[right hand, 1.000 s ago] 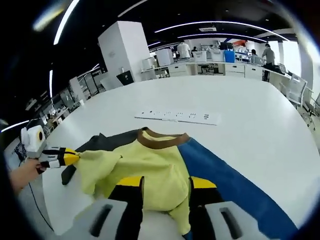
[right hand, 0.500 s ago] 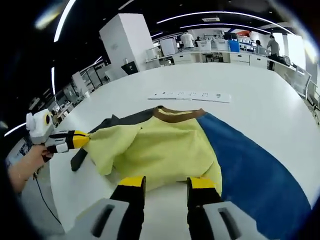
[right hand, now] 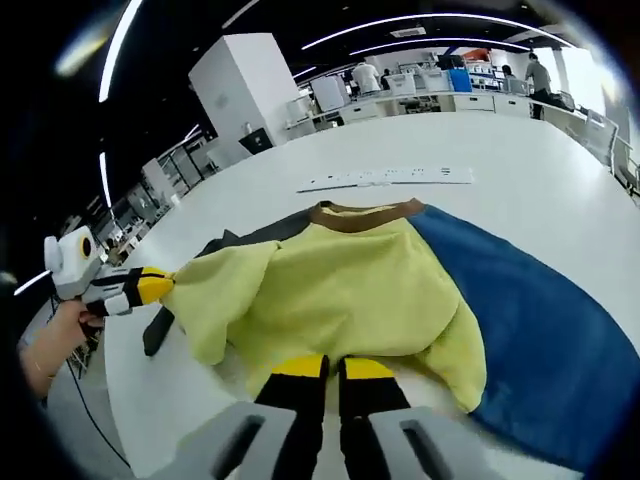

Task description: Fold the garment on the visible template until the final outline fits inside the template.

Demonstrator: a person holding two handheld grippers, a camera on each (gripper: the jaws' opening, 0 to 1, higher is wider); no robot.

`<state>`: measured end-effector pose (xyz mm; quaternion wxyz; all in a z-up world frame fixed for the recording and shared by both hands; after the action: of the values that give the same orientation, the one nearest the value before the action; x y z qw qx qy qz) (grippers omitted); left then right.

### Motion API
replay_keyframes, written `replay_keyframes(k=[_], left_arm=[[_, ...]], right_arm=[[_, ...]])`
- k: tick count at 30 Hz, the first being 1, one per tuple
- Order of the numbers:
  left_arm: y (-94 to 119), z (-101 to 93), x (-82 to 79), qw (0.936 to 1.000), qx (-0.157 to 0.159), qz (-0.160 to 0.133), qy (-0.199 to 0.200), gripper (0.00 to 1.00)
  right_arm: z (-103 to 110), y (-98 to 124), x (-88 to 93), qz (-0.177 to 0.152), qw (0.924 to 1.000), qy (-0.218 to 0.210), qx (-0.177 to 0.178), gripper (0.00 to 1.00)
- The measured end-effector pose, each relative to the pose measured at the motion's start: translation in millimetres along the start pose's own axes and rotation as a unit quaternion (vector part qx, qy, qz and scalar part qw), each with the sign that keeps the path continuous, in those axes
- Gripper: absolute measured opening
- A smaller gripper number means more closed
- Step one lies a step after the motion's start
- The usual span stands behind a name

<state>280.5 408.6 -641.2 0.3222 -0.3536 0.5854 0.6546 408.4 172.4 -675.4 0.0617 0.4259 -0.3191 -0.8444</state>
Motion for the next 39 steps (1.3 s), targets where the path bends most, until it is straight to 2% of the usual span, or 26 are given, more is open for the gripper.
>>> replay_keyframes(k=[8,15,19,30,39], left_arm=[[6.9,-0.6,-2.2,1.0,0.003,-0.006,0.003,0.0],[22.3,-2.5,-7.1,0.9999,0.008,-0.015,-0.001,0.0],[32.0,-5.2,-6.3,0.9998,0.013,-0.015,-0.007,0.0],[56.7,-14.3,6.6,0.9984,0.032,0.006,-0.046,0.0],[73.1,-17.5,18.9,0.9981,0.04,0.02,-0.042,0.0]], right_arm=[[5.1,16.7,0.4,-0.002,1.0,0.006,0.0,0.0],[10.0,52.5,-4.6,-0.006,0.9996,0.025,0.015,0.0],[14.2,72.3,-0.9,-0.001,0.9993,0.032,0.021,0.0],[26.4,100.1,14.8,0.014,0.9985,0.047,0.023,0.0],[32.4,112.9,30.5,0.029,0.9983,0.046,0.02,0.0]])
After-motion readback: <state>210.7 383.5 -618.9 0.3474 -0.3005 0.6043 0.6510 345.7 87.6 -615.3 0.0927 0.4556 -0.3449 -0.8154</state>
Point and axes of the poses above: the point that each gripper's makers call its tool centre point, and the gripper's own axes: y roughly backward along the fingers, z roughly to its left, x roughly out of its underside, the point moved 6 cm from there along y, roughly backward along the fingers, and after that the axes turned 8 degrees about -x, right-handed, at the moved point
